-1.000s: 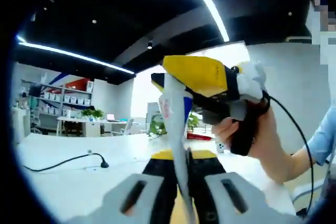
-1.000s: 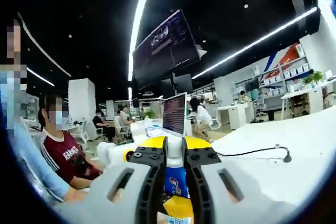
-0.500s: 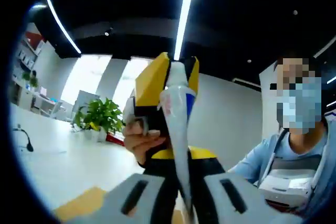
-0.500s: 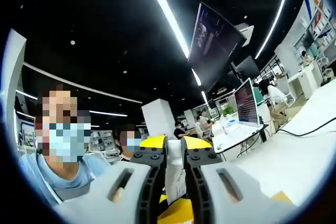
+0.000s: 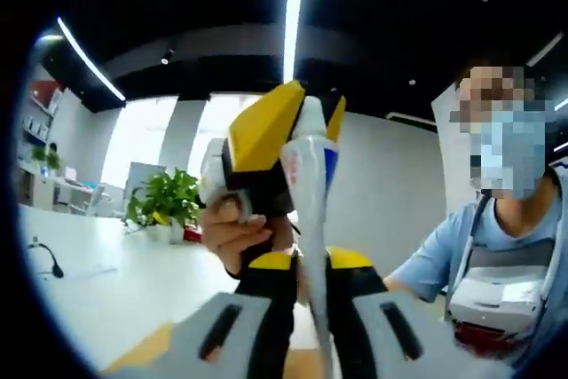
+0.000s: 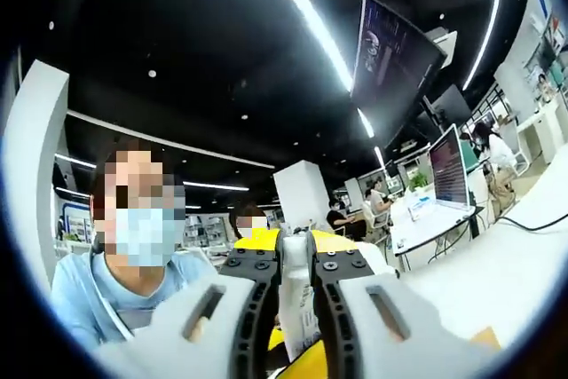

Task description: Pick up the toothpaste unscrew the cap squeeze it onto the small board screw the cap back on and return it to the table

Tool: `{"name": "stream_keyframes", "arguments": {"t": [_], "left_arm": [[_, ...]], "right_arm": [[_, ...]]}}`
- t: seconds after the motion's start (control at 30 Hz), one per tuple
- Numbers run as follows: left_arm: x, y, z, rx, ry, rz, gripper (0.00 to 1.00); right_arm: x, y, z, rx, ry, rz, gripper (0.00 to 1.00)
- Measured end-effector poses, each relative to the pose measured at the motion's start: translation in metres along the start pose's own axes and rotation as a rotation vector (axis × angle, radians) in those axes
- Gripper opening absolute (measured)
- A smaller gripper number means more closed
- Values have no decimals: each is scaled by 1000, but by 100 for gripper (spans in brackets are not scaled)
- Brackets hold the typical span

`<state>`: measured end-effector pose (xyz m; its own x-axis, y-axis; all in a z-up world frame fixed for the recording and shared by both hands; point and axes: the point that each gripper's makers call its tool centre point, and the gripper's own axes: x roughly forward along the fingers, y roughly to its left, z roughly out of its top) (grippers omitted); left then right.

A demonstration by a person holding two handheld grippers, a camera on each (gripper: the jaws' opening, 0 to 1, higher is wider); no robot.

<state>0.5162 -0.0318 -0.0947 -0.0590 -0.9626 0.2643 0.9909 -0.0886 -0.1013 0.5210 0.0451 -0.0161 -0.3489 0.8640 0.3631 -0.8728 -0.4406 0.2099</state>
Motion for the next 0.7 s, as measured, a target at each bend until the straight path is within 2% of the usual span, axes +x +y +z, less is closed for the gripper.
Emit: {"name": "stream_keyframes", "arguments": {"t": [0.07, 0.17, 0.27, 0.3, 0.37, 0.5, 0.53, 0.6, 0.63, 0.67, 0.7], "left_arm": [[-2, 6, 0, 16, 3, 27, 10], [-7, 10, 7, 20, -22, 44, 9], [-9, 12, 10, 6, -36, 48, 6], [-9, 14, 10, 13, -31, 60, 6], [-10, 21, 10, 70, -19, 128, 6], [-14, 30, 14, 91, -31, 196, 5], [-17, 37, 16, 96, -38, 232, 5], [-23, 48, 17, 123, -37, 305, 5], [-27, 54, 18, 150, -32, 352, 5], [-29, 57, 18, 163, -29, 380, 5], [-32, 63, 19, 190, -25, 424, 5]], "right_arm": [[-6, 0, 3, -6, -4, 0, 11], [-14, 3, 10, -25, -3, 18, 11], [-17, 4, 7, -93, 18, 16, 11], [-16, 3, 6, -103, 20, 6, 12], [-19, -1, 9, -141, 19, -11, 12], [-23, -13, 19, -313, -27, -95, 12], [-24, -21, 23, -317, -35, -146, 14], [-27, -27, 42, -342, -140, -213, 21], [-30, -33, 52, -342, -195, -268, 28], [-33, -39, 55, -348, -203, -327, 32], [-34, -43, 54, -363, -176, -366, 33]]}}
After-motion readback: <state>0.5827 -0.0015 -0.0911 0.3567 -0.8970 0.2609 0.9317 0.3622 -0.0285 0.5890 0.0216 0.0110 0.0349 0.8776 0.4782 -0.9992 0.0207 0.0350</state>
